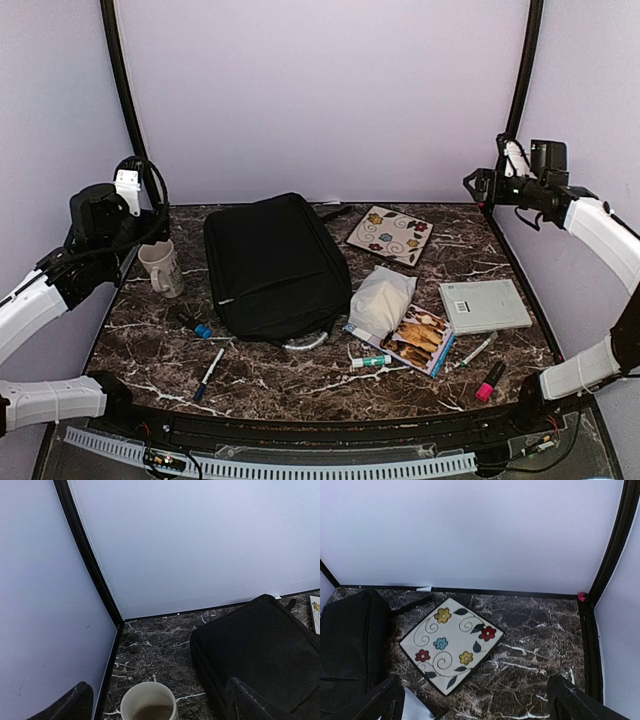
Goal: Pack the student bag
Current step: Move the student bag to the center of the board.
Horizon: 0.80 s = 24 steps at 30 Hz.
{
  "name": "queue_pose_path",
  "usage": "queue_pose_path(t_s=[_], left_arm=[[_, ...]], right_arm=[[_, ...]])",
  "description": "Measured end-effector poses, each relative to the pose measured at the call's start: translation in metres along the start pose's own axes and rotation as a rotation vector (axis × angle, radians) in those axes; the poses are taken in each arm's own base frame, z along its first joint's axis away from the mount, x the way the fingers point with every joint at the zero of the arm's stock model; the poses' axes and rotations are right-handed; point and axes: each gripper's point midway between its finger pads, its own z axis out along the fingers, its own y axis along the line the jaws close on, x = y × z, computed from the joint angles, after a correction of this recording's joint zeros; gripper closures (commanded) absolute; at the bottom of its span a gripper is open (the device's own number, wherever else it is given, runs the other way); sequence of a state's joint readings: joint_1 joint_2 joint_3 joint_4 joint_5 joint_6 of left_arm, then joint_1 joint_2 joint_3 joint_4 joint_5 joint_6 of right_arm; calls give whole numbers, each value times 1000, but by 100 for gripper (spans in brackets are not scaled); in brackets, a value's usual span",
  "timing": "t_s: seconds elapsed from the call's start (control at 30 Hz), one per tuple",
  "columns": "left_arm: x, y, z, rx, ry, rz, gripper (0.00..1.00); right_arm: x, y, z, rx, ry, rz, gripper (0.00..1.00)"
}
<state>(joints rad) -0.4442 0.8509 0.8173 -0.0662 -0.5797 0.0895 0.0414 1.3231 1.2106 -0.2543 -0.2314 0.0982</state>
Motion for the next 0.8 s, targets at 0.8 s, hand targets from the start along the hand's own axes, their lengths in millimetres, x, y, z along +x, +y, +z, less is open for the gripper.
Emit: queue_pose_path(t_s=[0.8], left_arm=[[87, -260, -37, 789, 297, 324, 28]], right_arm=[[180, 22, -57, -203, 240, -344, 18]])
